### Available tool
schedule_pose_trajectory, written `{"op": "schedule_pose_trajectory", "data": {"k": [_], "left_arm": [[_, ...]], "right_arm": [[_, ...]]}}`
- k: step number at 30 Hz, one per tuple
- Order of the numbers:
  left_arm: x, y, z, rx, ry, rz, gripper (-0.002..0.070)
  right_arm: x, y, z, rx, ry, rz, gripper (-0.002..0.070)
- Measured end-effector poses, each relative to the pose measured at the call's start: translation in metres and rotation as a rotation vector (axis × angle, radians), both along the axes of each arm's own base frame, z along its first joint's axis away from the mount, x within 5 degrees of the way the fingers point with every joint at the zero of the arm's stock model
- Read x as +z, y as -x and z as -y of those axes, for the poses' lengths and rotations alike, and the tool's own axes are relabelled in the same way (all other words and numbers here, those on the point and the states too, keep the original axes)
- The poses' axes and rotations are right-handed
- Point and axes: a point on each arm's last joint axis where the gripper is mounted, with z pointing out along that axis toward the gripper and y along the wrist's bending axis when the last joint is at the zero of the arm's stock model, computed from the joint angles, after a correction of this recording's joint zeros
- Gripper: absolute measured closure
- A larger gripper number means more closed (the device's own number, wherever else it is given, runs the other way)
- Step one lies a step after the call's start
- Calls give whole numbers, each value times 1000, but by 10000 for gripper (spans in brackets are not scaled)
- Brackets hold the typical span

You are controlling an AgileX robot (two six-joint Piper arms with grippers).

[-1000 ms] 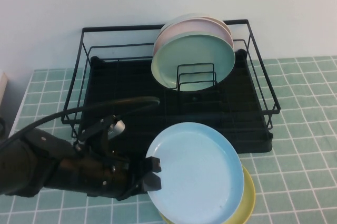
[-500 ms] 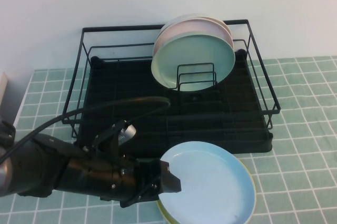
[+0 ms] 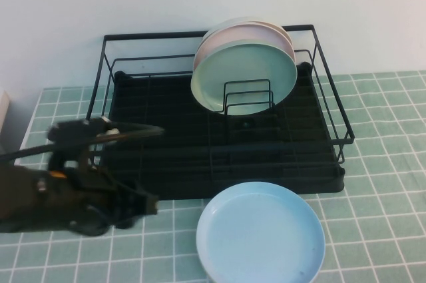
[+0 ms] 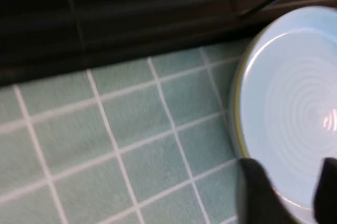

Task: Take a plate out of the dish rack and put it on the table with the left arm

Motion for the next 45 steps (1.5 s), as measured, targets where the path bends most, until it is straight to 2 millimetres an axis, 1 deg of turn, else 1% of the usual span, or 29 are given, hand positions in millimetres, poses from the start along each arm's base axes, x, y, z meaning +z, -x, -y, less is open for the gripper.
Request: {"op": "schedule_pose_trajectory", "data": {"k": [1,2,3,5,8,10,12,15,18,21,33,38,41,45], "left_arm": [[12,6,-3,-20,-6,52,454],[24,13,-7,-40,-10,112,528],[36,22,-10,-62,-11,171,579],[58,39,-17,-89,0,279,634],[87,67,-28,-113,22,436,662],[102,88,-36,-130,39,523,669],[113,107,-42,-143,59,594,672],[123,128,-50,-146,82,674,673],[129,140,-55,-143,96,730,673],[131,145,-57,-141,107,749,673],[132,146,-57,-137,109,756,676],[138,140,-62,-66,97,849,676],[131,137,-67,-21,50,898,676],[107,141,-79,76,-16,926,676]], "right_arm": [[0,0,0,0,0,0,678],[0,0,0,0,0,0,678],[0,0,0,0,0,0,678],[0,0,0,0,0,0,678],[0,0,0,0,0,0,678],[0,0,0,0,0,0,678],[0,0,0,0,0,0,678],[0,0,0,0,0,0,678],[0,0,0,0,0,0,678],[0,0,0,0,0,0,678],[0,0,0,0,0,0,678],[0,0,0,0,0,0,678],[0,0,0,0,0,0,678],[0,0,0,0,0,0,678]]}}
